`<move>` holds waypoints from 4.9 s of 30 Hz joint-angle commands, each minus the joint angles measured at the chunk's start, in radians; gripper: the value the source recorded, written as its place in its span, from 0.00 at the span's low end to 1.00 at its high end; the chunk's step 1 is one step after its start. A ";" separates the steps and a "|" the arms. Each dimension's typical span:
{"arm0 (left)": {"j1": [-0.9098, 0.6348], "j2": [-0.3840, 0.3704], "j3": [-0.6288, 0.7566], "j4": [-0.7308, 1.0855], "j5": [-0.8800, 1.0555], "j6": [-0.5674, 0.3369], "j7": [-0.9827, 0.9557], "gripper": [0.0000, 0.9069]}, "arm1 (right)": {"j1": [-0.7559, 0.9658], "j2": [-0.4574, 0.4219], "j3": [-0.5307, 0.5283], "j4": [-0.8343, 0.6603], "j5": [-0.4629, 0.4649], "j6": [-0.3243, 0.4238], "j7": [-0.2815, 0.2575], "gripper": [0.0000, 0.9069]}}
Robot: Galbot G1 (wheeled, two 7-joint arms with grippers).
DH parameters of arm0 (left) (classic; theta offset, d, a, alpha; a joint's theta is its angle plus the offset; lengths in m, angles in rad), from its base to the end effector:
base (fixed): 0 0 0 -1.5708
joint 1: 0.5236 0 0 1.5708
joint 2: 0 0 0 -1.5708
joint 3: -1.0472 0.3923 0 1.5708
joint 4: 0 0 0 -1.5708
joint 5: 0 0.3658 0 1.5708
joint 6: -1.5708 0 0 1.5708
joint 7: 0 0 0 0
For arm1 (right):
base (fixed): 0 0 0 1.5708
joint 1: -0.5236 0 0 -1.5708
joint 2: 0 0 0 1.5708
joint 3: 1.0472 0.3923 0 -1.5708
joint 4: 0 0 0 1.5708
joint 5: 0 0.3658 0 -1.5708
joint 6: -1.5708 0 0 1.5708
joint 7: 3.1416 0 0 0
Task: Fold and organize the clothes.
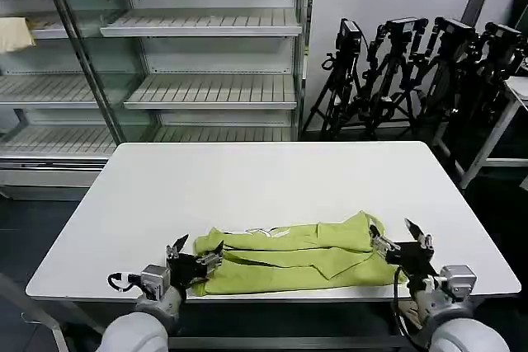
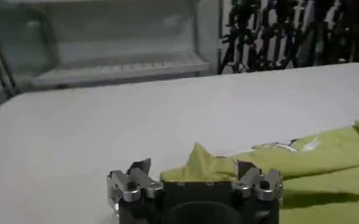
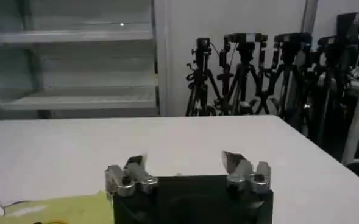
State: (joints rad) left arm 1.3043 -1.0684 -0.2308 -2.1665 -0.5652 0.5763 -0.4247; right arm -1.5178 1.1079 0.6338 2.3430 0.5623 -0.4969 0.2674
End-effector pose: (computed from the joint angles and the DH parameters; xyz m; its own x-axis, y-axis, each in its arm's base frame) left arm 0.2280 0.0135 -0.2730 -0.8930 0.1333 0.4298 0.1488 0.9889 0.0025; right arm 0.1824 -0.0870 -0.2159 -0.9711 -0.0177 0.2381 -0.0141 0.9998 0.0168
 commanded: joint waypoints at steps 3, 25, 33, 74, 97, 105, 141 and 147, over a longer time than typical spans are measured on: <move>0.023 -0.158 0.020 0.052 -0.015 -0.001 -0.089 1.00 | -0.094 0.028 0.043 0.060 -0.014 0.015 -0.002 1.00; 0.087 -0.237 0.001 0.050 -0.068 -0.108 -0.081 0.04 | -0.159 0.059 0.079 0.123 -0.031 0.039 -0.009 1.00; 0.113 -0.263 -0.055 -0.008 -0.218 -0.170 -0.059 0.04 | -0.172 0.052 0.111 0.154 -0.018 0.037 -0.009 1.00; -0.142 -0.152 0.045 -0.074 -0.756 -0.135 -0.134 0.04 | -0.195 0.088 0.164 0.155 -0.017 0.048 -0.013 1.00; -0.303 -0.359 0.273 0.198 -0.556 -0.132 -0.187 0.04 | -0.195 0.088 0.154 0.157 -0.012 0.064 -0.021 1.00; -0.334 -0.380 0.283 0.246 -0.525 -0.130 -0.184 0.17 | -0.202 0.092 0.154 0.172 -0.012 0.063 -0.019 1.00; -0.082 -0.073 0.018 0.019 -0.474 -0.062 -0.047 1.00 | -0.167 0.109 0.076 0.167 -0.042 0.060 -0.019 1.00; -0.110 -0.109 0.025 0.097 -0.438 -0.064 -0.046 1.00 | -0.176 0.121 0.065 0.172 -0.060 0.063 -0.020 1.00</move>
State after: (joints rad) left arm 1.1583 -1.2164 -0.1599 -2.1104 -1.0522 0.4780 -0.4757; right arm -1.6967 1.2199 0.7190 2.5139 0.5158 -0.4350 0.2474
